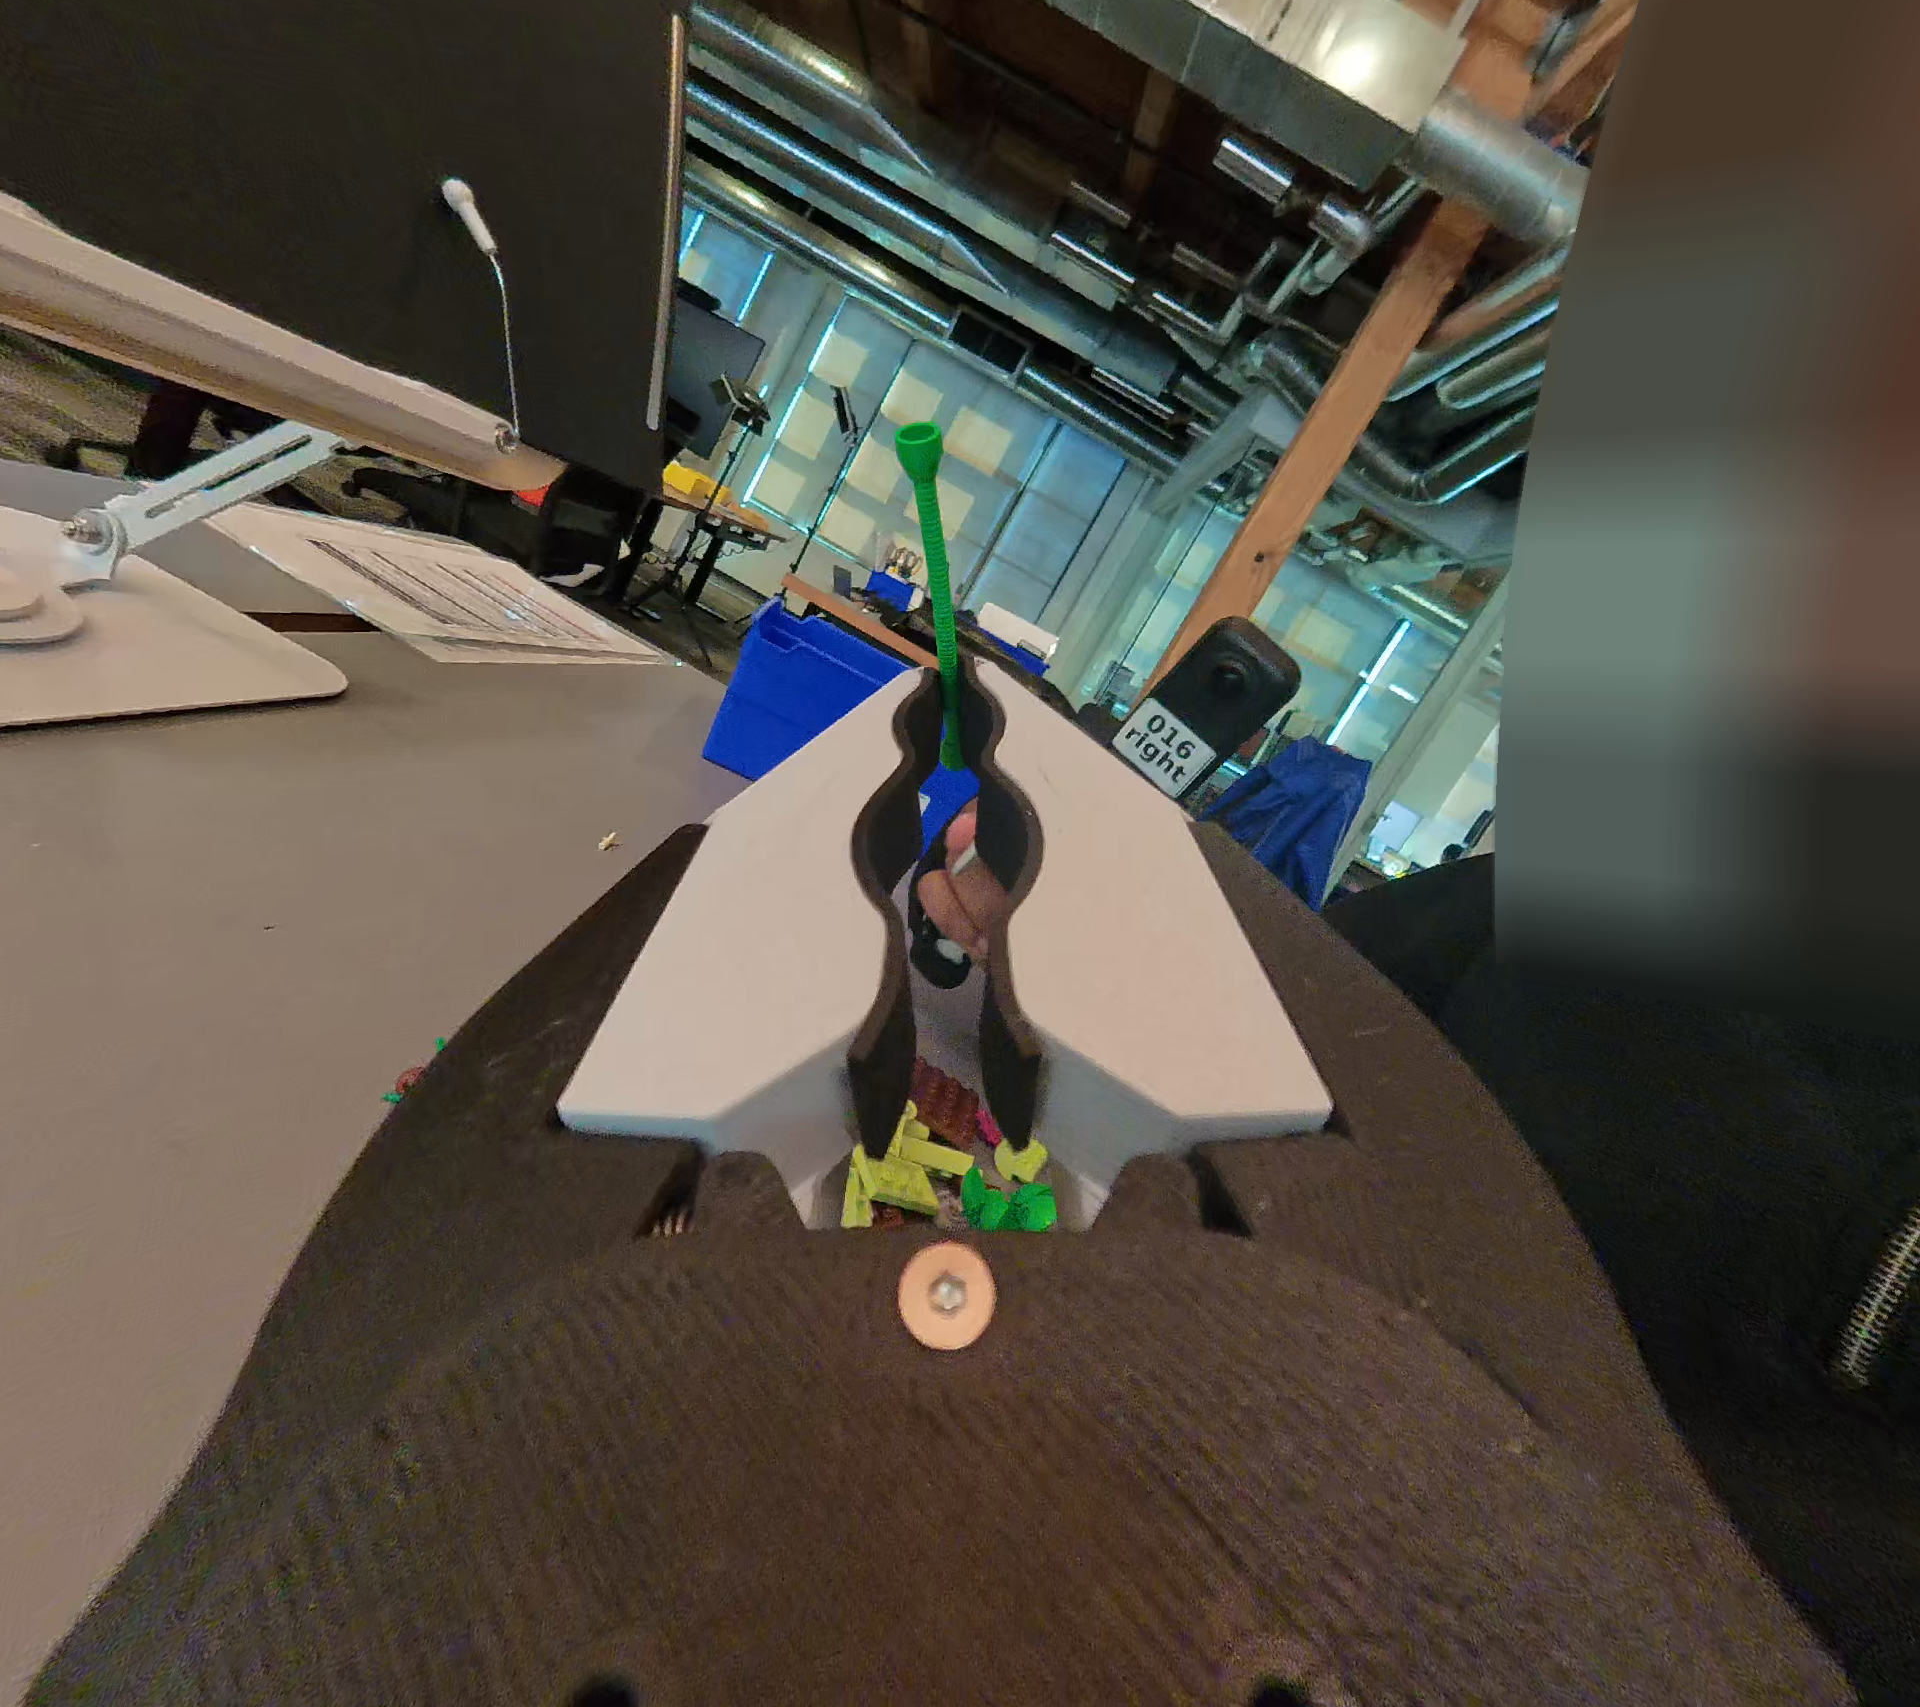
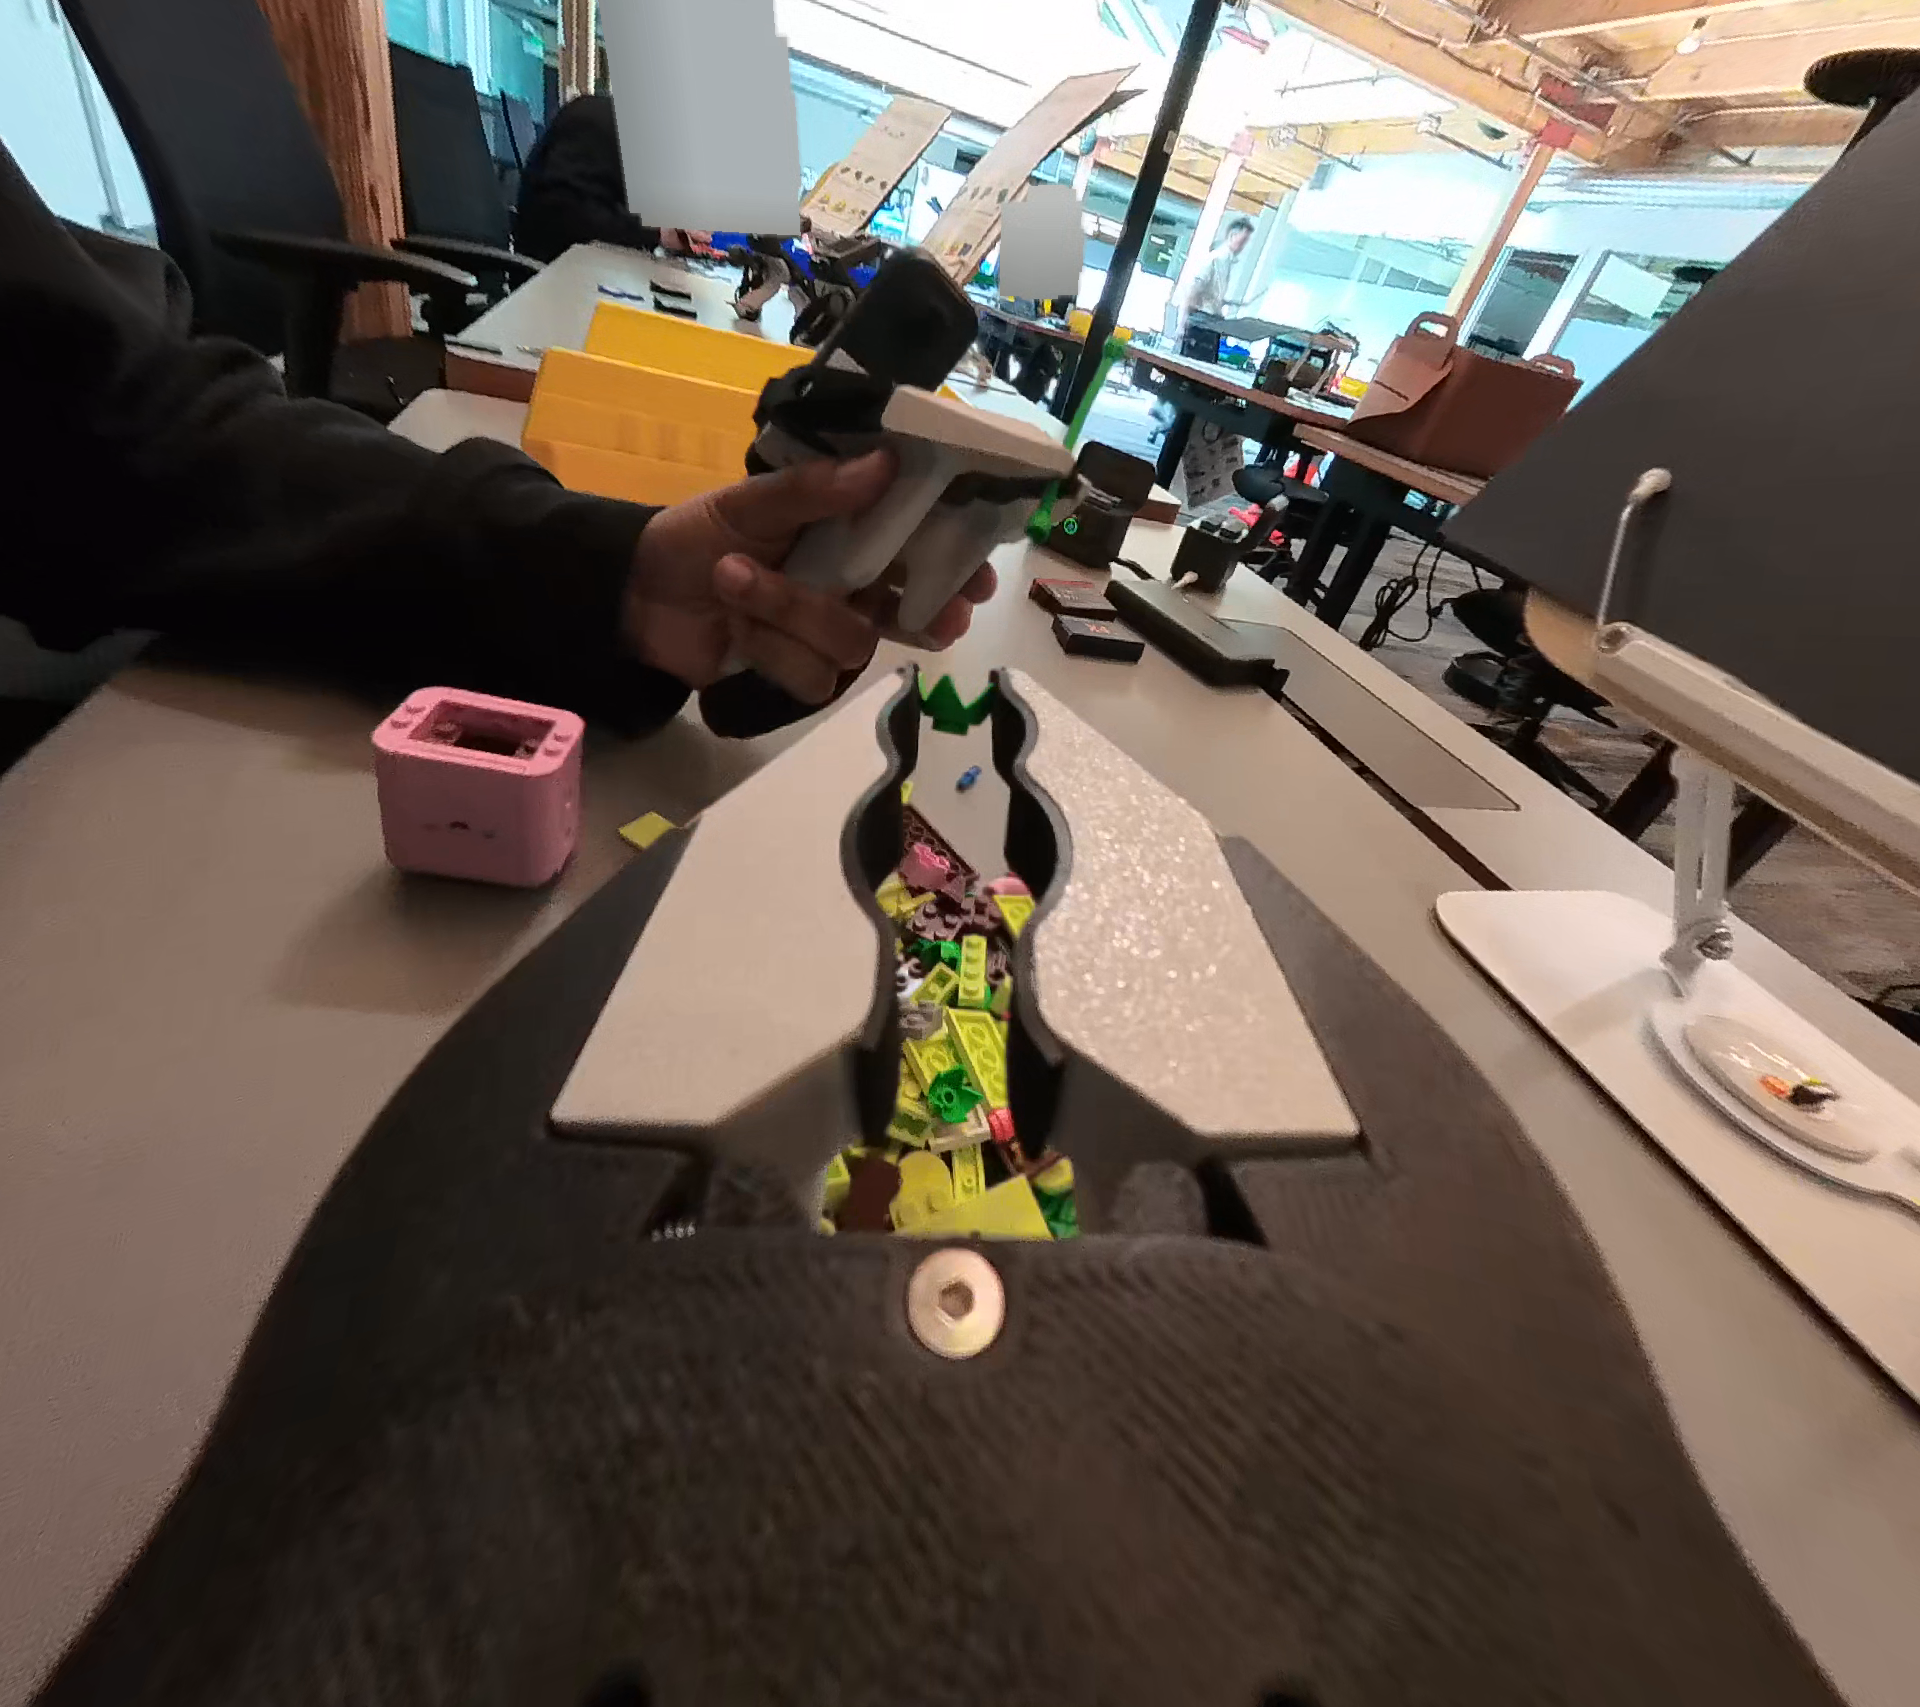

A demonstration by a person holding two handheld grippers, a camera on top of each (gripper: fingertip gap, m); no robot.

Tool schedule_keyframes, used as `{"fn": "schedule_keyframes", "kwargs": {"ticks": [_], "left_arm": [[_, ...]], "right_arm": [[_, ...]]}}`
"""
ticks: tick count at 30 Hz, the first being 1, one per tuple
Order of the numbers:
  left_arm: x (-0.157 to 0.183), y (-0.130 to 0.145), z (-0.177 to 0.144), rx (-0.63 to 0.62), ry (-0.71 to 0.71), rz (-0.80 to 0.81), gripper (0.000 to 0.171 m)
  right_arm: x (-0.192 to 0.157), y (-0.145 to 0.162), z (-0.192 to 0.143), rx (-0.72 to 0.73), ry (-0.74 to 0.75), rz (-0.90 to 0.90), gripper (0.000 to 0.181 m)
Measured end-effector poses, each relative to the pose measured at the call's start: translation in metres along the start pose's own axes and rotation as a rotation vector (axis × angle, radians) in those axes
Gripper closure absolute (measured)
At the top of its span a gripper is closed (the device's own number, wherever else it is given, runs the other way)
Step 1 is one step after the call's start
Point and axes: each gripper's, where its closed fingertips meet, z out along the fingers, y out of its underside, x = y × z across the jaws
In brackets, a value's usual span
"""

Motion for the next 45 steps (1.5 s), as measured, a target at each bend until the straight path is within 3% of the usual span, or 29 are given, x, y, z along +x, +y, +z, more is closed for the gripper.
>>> {"fn": "schedule_keyframes", "kwargs": {"ticks": [8, 15, 23, 38, 42, 45], "left_arm": [[0.000, 0.000, 0.000, 0.008, 0.018, -0.037, 0.171], [-0.002, 0.003, 0.001, 0.003, 0.020, -0.058, 0.171], [-0.002, 0.003, 0.000, 0.001, 0.017, -0.053, 0.171], [-0.005, 0.012, 0.004, -0.059, -0.019, -0.011, 0.171], [-0.014, 0.021, 0.005, -0.127, -0.088, 0.029, 0.171], [-0.037, 0.041, 0.002, -0.271, -0.236, 0.077, 0.171]], "right_arm": [[0.023, 0.084, 0.005, -0.403, 0.080, 0.108, 0.172], [0.023, 0.098, 0.003, -0.490, 0.083, 0.091, 0.172], [0.014, 0.079, 0.008, -0.373, 0.048, -0.049, 0.173], [0.030, 0.072, 0.002, -0.307, 0.103, 0.070, 0.172], [0.031, 0.072, 0.002, -0.308, 0.106, 0.080, 0.171], [0.033, 0.072, 0.001, -0.311, 0.113, 0.093, 0.171]]}}
